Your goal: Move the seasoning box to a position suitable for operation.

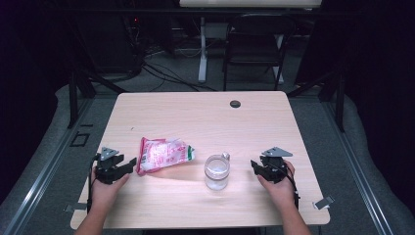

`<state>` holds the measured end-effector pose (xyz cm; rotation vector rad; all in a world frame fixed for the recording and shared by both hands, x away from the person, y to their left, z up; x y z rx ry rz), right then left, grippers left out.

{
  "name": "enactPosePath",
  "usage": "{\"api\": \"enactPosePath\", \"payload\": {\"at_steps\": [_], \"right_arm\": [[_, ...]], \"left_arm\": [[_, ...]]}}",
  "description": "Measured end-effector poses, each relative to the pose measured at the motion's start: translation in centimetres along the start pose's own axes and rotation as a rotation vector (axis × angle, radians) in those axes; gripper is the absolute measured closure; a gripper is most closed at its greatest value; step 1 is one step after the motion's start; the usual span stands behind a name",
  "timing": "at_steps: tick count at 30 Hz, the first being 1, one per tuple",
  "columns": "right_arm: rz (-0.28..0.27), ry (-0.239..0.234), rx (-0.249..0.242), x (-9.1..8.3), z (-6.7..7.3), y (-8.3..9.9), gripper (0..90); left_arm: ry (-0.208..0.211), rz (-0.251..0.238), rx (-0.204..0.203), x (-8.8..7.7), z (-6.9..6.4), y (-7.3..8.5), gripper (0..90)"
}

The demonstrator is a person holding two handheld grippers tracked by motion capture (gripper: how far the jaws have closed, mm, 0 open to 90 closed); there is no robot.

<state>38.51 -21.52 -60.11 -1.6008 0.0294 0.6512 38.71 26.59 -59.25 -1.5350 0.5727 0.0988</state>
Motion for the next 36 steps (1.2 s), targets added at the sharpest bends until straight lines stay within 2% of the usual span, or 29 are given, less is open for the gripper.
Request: {"api": "enactPosePath", "payload": {"at_steps": [3, 6, 8, 10, 11, 13, 16, 21, 22, 24, 26, 30, 36], "right_arm": [[-0.008, -0.019, -0.01, -0.2, 0.4, -0.3, 58.6], [-0.038, -0.06, -0.004, -0.2, 1.0, -1.2, 60.3], [-0.046, -0.066, -0.003, 0.0, 1.2, -1.4, 60.3], [-0.032, -0.089, -0.029, 0.4, 1.7, -1.3, 61.0], [-0.032, -0.1, -0.03, 0.5, 1.8, -1.3, 61.4], [-0.028, -0.101, -0.03, 0.6, 1.9, -1.3, 62.0], [-0.029, -0.136, -0.001, 1.2, 2.2, -1.4, 66.8], [-0.022, -0.175, 0.018, 1.7, 2.8, -1.7, 69.9], [-0.012, -0.201, -0.006, 1.9, 3.5, -1.7, 70.6], [-0.012, -0.209, -0.024, 2.1, 3.8, -1.8, 70.7], [-0.011, -0.244, -0.057, 2.4, 4.9, -2.0, 71.2], [0.001, -0.31, -0.067, 2.5, 6.0, -2.0, 71.7], [0.02, -0.341, -0.08, 3.3, 6.9, -1.8, 72.5]], "left_arm": [[0.006, 0.001, -0.011, 0.1, 0.0, 0.0, 46.2], [0.023, -0.004, 0.0, -0.4, -0.1, 0.2, 47.8], [0.032, -0.001, 0.003, -0.7, 0.0, 0.2, 47.9], [0.039, 0.013, 0.003, -1.0, 0.1, 0.4, 47.9], [0.034, 0.004, 0.001, -1.0, 0.1, 0.5, 47.8], [0.038, 0.019, 0.01, -1.2, 0.3, 0.6, 47.8], [0.025, 0.008, 0.005, -1.8, 0.7, 0.8, 47.8], [0.009, 0.005, -0.005, -2.4, 1.3, 1.0, 47.8], [0.005, 0.005, -0.008, -2.6, 1.5, 1.1, 47.9], [-0.001, 0.0, -0.013, -3.0, 1.8, 1.2, 47.8], [-0.013, 0.002, -0.019, -3.4, 2.1, 1.3, 47.9], [-0.027, -0.006, -0.029, -4.0, 2.6, 1.4, 48.0], [-0.036, 0.006, -0.033, -4.3, 2.8, 1.7, 47.9]]}}
Point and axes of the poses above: each handheld gripper's, and its own axes: x roughly forward along the jaws, y roughly out of its underside, z roughly to its left, the point moved 6 cm from there along x, roughly forward along the jaws, and after that the axes turned 15 degrees about -z, right-handed, at the moved point
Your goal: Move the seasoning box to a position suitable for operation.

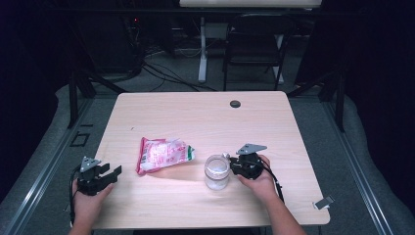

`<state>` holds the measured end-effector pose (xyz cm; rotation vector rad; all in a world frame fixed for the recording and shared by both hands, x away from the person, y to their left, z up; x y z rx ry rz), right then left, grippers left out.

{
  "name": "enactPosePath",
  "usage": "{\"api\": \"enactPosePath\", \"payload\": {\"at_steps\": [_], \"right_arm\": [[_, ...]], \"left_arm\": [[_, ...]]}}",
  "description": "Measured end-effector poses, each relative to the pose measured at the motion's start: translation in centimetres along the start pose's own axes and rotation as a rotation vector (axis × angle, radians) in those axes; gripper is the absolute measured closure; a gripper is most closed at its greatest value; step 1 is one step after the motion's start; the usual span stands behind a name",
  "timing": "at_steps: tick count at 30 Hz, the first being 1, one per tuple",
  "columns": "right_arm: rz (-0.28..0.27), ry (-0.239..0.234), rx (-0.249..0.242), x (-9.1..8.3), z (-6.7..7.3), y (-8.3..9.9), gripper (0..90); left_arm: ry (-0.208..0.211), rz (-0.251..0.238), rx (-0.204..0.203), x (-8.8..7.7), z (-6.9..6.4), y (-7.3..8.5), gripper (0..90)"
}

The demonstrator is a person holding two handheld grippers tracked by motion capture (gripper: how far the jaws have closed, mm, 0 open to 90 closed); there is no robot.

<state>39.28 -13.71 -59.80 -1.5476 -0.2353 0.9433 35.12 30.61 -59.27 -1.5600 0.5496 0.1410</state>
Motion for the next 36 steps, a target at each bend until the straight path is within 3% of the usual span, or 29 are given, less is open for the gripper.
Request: {"api": "enactPosePath", "payload": {"at_steps": [6, 12, 15, 16, 19, 22, 23, 24, 25, 27, 28, 31, 33, 34, 35, 36], "right_arm": [[0.001, -0.001, 0.006, 0.8, -0.1, 0.0, 74.7], [0.011, 0.013, -0.004, 1.3, -0.4, 0.0, 82.5], [0.014, 0.012, 0.0, 1.3, -0.4, -0.1, 82.9], [0.02, 0.033, -0.028, 1.2, -0.3, -0.1, 83.9], [0.027, 0.048, -0.041, 1.0, -0.2, 0.0, 84.7], [0.038, 0.081, -0.045, 0.5, -0.1, 0.2, 85.8], [0.038, 0.081, -0.045, 0.5, -0.1, 0.2, 85.8], [0.044, 0.097, -0.047, 0.1, 0.2, 0.3, 86.1], [0.044, 0.097, -0.047, 0.1, 0.2, 0.3, 86.1], [0.054, 0.126, -0.036, -0.5, 0.6, 0.5, 86.0], [0.054, 0.126, -0.036, -0.5, 0.6, 0.5, 86.0], [0.046, 0.139, -0.025, -1.2, 1.4, 0.8, 85.4], [0.047, 0.15, -0.041, -1.6, 1.9, 0.9, 85.5], [0.051, 0.153, -0.061, -2.1, 2.2, 0.9, 85.1], [0.043, 0.147, -0.054, -2.3, 2.3, 0.9, 84.9], [0.043, 0.147, -0.054, -2.3, 2.3, 0.9, 84.9]], "left_arm": [[-0.012, 0.002, 0.008, -0.5, 0.3, 0.2, 47.9], [-0.024, -0.009, -0.017, -0.8, 0.7, 0.3, 48.0], [-0.018, -0.013, -0.016, -0.8, 0.6, 0.2, 48.4], [-0.01, -0.017, -0.008, -0.6, 0.3, 0.0, 48.4], [0.001, -0.024, -0.009, -0.4, -0.2, -0.3, 48.4], [0.046, -0.047, 0.012, 0.0, -1.9, -1.2, 48.5], [0.046, -0.047, 0.012, 0.0, -1.9, -1.2, 48.7], [0.073, -0.056, 0.026, 0.4, -3.2, -1.6, 49.0], [0.073, -0.056, 0.026, 0.4, -3.2, -1.6, 49.7], [0.126, -0.07, 0.062, 1.1, -5.4, -2.6, 50.3], [0.126, -0.07, 0.062, 1.1, -5.4, -2.6, 50.2], [0.161, -0.101, 0.108, 1.7, -7.5, -4.3, 50.3], [0.194, -0.119, 0.127, 2.2, -9.3, -5.7, 52.3], [0.226, -0.122, 0.149, 2.5, -10.9, -6.4, 53.8], [0.226, -0.122, 0.149, 2.5, -10.9, -6.4, 55.6], [0.246, -0.117, 0.165, 2.8, -11.9, -6.7, 55.6]]}}
Point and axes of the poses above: each handheld gripper's, and its own axes: x roughly forward along the jaws, y roughly out of its underside, z roughly to its left, the point moved 6 cm from there along x, roughly forward along the jaws, and after that the axes turned 15 degrees about -z, right-handed, at the moved point
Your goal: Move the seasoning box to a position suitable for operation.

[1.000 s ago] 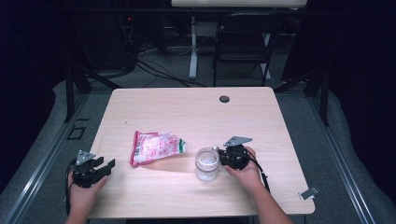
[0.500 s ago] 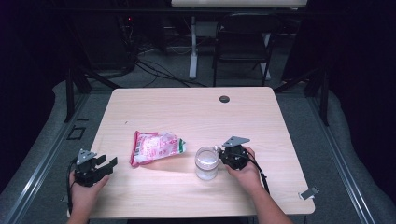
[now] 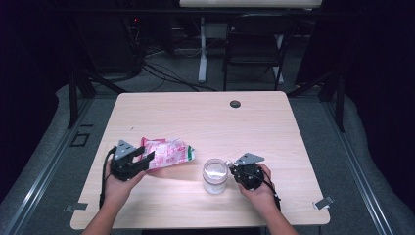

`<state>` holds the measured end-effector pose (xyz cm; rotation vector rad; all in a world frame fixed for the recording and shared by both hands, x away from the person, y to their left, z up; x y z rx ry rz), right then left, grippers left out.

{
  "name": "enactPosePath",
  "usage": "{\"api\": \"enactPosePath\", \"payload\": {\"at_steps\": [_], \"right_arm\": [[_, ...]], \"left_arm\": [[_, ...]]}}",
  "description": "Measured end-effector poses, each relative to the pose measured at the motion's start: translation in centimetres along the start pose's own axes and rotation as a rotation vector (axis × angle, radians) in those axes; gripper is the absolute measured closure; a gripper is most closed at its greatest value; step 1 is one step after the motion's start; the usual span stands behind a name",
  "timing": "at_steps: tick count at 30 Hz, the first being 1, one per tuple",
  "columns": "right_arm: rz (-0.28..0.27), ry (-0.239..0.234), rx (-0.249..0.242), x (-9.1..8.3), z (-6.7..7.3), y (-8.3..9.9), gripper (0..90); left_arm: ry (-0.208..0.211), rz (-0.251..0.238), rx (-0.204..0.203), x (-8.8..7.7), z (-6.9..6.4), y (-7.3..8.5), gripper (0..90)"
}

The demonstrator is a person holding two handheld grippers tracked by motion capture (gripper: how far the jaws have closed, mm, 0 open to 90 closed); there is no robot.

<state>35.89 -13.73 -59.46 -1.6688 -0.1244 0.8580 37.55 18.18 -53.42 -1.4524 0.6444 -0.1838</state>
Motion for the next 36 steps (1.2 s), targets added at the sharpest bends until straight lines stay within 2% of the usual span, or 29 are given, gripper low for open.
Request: {"api": "enactPosePath", "payload": {"at_steps": [2, 3, 4, 6, 7, 9, 10, 11, 12, 14, 17, 18, 21, 23, 26, 29, 33, 34, 36], "right_arm": [[-0.008, -0.021, 0.029, -0.6, 0.0, 0.0, 83.8], [-0.028, -0.037, 0.052, -1.1, 0.0, -0.2, 81.1], [-0.028, -0.037, 0.052, -1.1, 0.0, -0.2, 81.1], [-0.037, -0.041, 0.066, -1.7, -0.2, -0.5, 78.5], [-0.053, -0.047, 0.07, -2.3, -0.2, -1.0, 76.0], [-0.056, -0.048, 0.066, -2.6, -0.3, -1.2, 74.6], [-0.075, -0.059, 0.047, -3.3, -0.3, -1.9, 71.5], [-0.075, -0.059, 0.047, -3.3, -0.3, -1.9, 71.5], [-0.082, -0.083, 0.038, -3.7, -0.2, -2.4, 69.2], [-0.094, -0.08, 0.035, -3.8, -0.2, -2.6, 68.3], [-0.14, -0.057, 0.029, -4.1, -0.3, -3.2, 66.3], [-0.189, -0.036, 0.061, -4.3, -0.3, -3.8, 65.3], [-0.22, -0.015, 0.084, -4.4, -0.2, -4.2, 64.2], [-0.232, -0.011, 0.098, -4.4, 0.0, -4.6, 65.9], [-0.241, 0.005, 0.097, -4.3, 0.3, -5.2, 68.8], [-0.239, 0.003, 0.095, -4.0, 0.4, -5.2, 71.1], [-0.225, -0.002, 0.099, -3.7, 0.4, -5.2, 72.5], [-0.225, -0.005, 0.104, -3.6, 0.4, -5.2, 72.5], [-0.219, -0.009, 0.109, -3.4, 0.3, -5.1, 72.7]], "left_arm": [[0.038, 0.009, -0.006, 0.9, -1.3, -0.5, 57.3], [0.064, 0.023, -0.023, 1.8, -2.3, -0.8, 57.8], [0.064, 0.023, -0.023, 1.8, -2.3, -0.8, 57.4], [0.111, 0.043, -0.055, 2.6, -3.6, -0.9, 57.3], [0.124, 0.046, -0.054, 2.9, -4.3, -0.8, 57.7], [0.134, 0.047, -0.043, 2.9, -4.8, -0.7, 58.4], [0.147, 0.033, -0.049, 2.8, -5.2, -0.7, 64.7], [0.154, 0.023, -0.051, 2.6, -5.5, -0.6, 64.7], [0.158, 0.011, -0.051, 2.3, -5.9, -0.5, 66.7], [0.168, 0.0, -0.043, 1.7, -6.4, 0.0, 66.9], [0.218, -0.001, -0.079, 1.2, -6.7, 0.6, 70.0], [0.219, -0.004, -0.087, 1.1, -6.6, 0.7, 75.3], [0.226, -0.011, -0.112, 1.1, -6.7, 1.0, 79.7], [0.242, 0.003, -0.099, 1.0, -7.2, 1.3, 83.6], [0.25, 0.022, -0.054, 1.0, -8.2, 1.6, 87.4], [0.281, 0.037, -0.04, 1.1, -9.4, 1.9, 89.9], [0.298, 0.055, -0.024, 1.2, -10.4, 2.1, 90.0], [0.306, 0.061, 0.005, 1.2, -10.8, 2.2, 90.0], [0.319, 0.063, 0.027, 1.1, -11.4, 2.3, 90.0]]}}
Point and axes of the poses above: each handheld gripper's, and its own axes: x roughly forward along the jaws, y roughly out of its underside, z roughly to its left, the point moved 6 cm from there along x, roughly forward along the jaws, and after that the axes turned 15 degrees about -z, right-handed, at the moved point
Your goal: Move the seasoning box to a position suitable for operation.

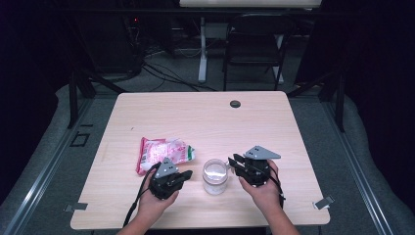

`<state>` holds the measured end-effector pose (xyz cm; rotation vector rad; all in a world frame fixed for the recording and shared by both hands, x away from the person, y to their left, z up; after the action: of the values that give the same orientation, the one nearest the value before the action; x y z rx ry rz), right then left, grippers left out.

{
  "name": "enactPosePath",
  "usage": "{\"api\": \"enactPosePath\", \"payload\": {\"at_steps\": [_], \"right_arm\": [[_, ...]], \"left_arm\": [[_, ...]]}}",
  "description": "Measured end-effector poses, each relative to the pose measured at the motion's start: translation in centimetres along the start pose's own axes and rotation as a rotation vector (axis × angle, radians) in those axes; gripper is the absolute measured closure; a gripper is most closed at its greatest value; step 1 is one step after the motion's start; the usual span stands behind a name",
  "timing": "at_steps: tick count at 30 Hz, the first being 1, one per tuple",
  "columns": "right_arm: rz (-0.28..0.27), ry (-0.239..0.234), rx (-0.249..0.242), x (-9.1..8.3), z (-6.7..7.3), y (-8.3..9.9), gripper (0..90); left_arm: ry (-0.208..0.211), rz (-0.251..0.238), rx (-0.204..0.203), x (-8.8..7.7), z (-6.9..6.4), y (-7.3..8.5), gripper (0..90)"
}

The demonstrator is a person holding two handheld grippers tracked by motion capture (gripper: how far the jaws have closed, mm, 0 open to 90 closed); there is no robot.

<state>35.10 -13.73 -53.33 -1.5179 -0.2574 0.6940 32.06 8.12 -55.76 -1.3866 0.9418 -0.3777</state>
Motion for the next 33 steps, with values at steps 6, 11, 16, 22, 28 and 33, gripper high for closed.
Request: {"api": "enactPosePath", "payload": {"at_steps": [6, 11, 16, 22, 28, 33], "right_arm": [[-0.005, -0.021, 0.028, 0.1, 0.0, 0.0, 79.6], [-0.008, -0.02, 0.019, 0.0, 0.2, 0.1, 83.9], [-0.009, -0.029, 0.019, 0.1, 0.6, 0.1, 84.7], [-0.02, -0.026, 0.034, 0.1, 0.5, 0.2, 84.8], [-0.022, -0.031, 0.039, 0.0, 0.5, 0.3, 84.3], [-0.034, -0.029, 0.043, -0.1, 0.5, 0.4, 84.2]], "left_arm": [[0.042, 0.016, -0.012, 0.5, -1.0, 0.1, 90.0], [0.067, 0.024, -0.008, 1.1, -1.7, 0.1, 90.0], [0.079, 0.032, 0.01, 1.5, -2.4, 0.2, 90.0], [0.089, 0.016, 0.009, 1.3, -2.5, -0.2, 90.0], [0.105, -0.014, -0.025, 1.2, -2.5, -0.6, 90.0], [0.083, 0.052, -0.007, 1.6, -2.1, 0.1, 90.0]]}}
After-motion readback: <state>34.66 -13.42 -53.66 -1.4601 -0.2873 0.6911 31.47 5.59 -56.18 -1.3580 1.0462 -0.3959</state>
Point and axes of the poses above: each handheld gripper's, and its own axes: x roughly forward along the jaws, y roughly out of its underside, z roughly to its left, the point moved 6 cm from there along x, roughly forward along the jaws, and after that the axes turned 15 degrees about -z, right-handed, at the moved point
